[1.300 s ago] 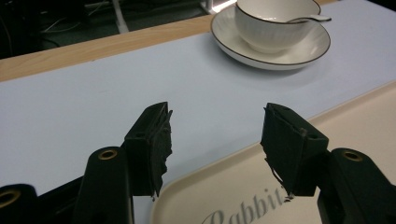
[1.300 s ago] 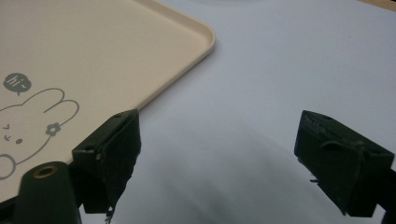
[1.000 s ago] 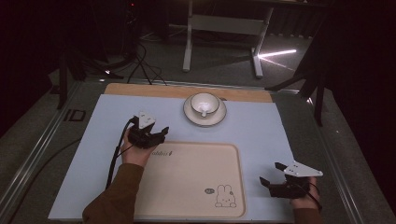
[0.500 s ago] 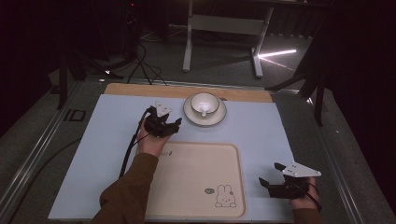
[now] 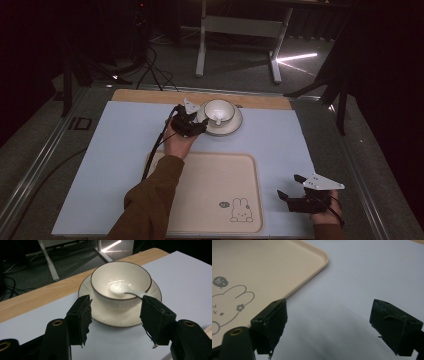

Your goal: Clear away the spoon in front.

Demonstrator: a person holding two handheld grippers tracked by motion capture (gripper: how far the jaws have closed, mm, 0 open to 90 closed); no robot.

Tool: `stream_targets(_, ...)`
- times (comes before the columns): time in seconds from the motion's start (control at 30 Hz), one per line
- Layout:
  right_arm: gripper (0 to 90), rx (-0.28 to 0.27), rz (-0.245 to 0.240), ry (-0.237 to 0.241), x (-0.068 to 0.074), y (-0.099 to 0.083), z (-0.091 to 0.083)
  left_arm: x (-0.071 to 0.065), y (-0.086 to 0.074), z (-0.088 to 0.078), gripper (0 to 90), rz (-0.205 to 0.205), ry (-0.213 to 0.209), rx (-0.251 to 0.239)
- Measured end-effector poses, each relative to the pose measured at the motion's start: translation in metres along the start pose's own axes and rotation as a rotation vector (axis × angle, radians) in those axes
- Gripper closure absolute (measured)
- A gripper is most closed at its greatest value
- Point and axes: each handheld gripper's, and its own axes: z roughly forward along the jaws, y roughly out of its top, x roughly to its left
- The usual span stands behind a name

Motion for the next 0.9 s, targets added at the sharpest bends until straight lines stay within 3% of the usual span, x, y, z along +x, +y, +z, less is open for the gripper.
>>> stream_targets(0.13,14.3,-0.003,0.004,0.001,0.0,0.0,0.0,-0.006,0.006,0.006,43.6,0.009,-0.004,-0.001)
stream_targets(0.33,14.3,-0.001,0.008,0.0,0.0,0.001,0.001,-0.017,0.015,0.019,42.3,0.018,-0.044,0.0)
stream_targets(0.43,14.3,0.008,-0.003,-0.005,0.0,0.001,0.002,-0.026,0.017,0.031,40.7,0.046,-0.045,0.026)
stream_targets(0.57,14.3,0.005,0.001,-0.008,-0.001,0.0,0.001,-0.028,0.016,0.036,39.6,0.034,-0.043,0.031)
stream_targets(0.73,14.3,-0.003,0.008,-0.011,-0.002,0.0,0.0,-0.028,0.008,0.053,39.4,-0.01,-0.013,0.086)
stream_targets(0.77,14.3,-0.003,0.008,-0.011,-0.002,0.0,0.0,-0.026,0.007,0.054,41.7,-0.016,0.005,0.097)
stream_targets(0.83,14.3,-0.003,0.006,-0.01,-0.002,0.0,0.0,-0.022,0.006,0.053,45.8,-0.034,-0.003,0.097)
stream_targets(0.9,14.3,0.0,0.003,-0.009,-0.002,0.0,0.001,-0.02,0.005,0.052,54.4,-0.012,-0.007,0.107)
